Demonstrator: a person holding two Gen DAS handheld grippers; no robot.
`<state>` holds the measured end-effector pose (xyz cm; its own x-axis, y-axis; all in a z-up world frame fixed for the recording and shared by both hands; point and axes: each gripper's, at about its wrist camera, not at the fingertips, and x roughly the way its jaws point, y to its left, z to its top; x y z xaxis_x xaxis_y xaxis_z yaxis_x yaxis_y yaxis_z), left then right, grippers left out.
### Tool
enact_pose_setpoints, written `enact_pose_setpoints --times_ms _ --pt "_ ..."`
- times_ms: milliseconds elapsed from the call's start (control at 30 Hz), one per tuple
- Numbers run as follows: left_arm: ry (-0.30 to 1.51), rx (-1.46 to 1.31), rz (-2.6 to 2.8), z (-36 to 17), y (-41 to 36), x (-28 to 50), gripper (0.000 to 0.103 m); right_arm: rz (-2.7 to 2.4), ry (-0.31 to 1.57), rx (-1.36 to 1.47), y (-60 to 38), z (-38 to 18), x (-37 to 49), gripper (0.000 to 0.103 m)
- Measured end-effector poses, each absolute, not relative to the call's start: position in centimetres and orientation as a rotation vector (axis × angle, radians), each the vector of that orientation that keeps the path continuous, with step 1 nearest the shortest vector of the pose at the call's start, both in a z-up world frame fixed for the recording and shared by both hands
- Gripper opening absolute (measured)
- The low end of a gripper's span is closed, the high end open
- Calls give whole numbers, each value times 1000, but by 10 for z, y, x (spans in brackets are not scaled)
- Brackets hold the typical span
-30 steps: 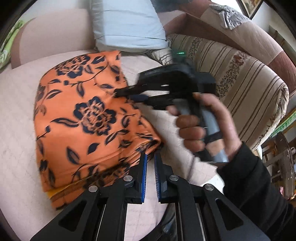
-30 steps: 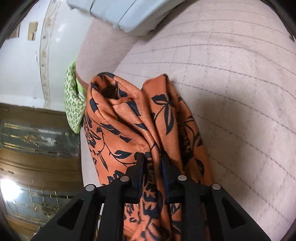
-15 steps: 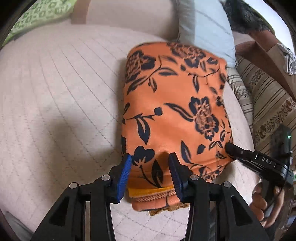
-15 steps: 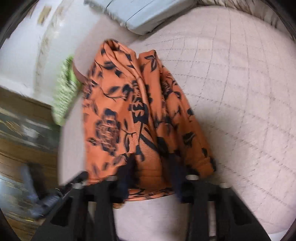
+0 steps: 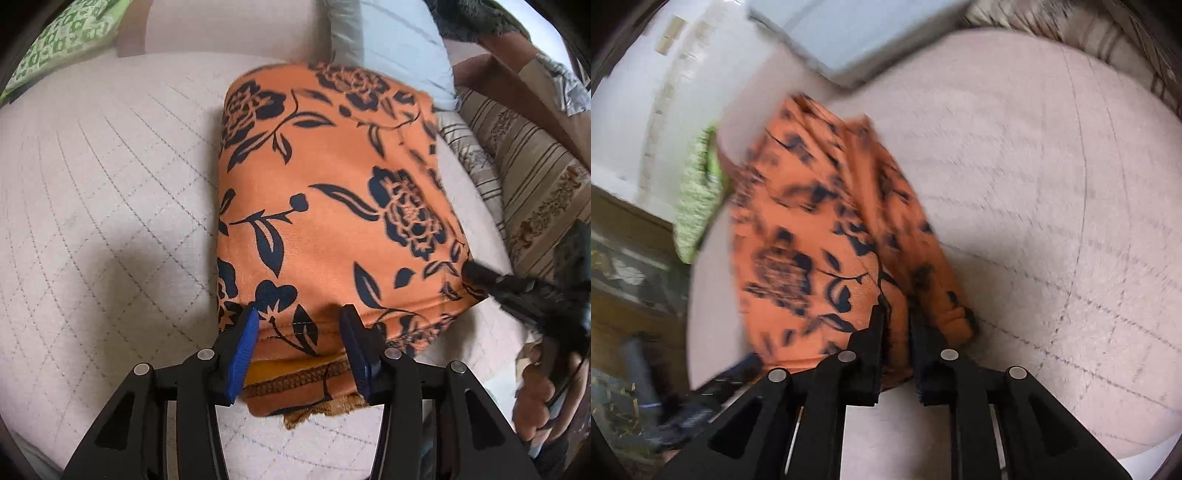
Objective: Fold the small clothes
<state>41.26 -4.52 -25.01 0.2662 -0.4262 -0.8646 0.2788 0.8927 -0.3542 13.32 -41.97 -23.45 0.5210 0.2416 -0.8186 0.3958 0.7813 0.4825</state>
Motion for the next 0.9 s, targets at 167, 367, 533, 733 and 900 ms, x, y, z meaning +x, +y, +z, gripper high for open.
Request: enact_pose_setpoints --times_ms 167,367,533,733,900 --pt "1200 -260 -467 -248 -19 418 48 -76 935 568 -414 -175 150 60" --pt "1248 -283 -452 -267 -24 426 48 -28 968 494 -417 -168 260 59" --pt "1222 -235 -485 -264 -39 420 48 -84 1092 481 -425 -191 321 6" --pt "1216 -190 -519 -266 -51 415 48 -223 1119 460 -437 -216 322 5" --pt "1197 -201 -540 -257 -38 412 50 -137 1100 535 -442 -218 299 32"
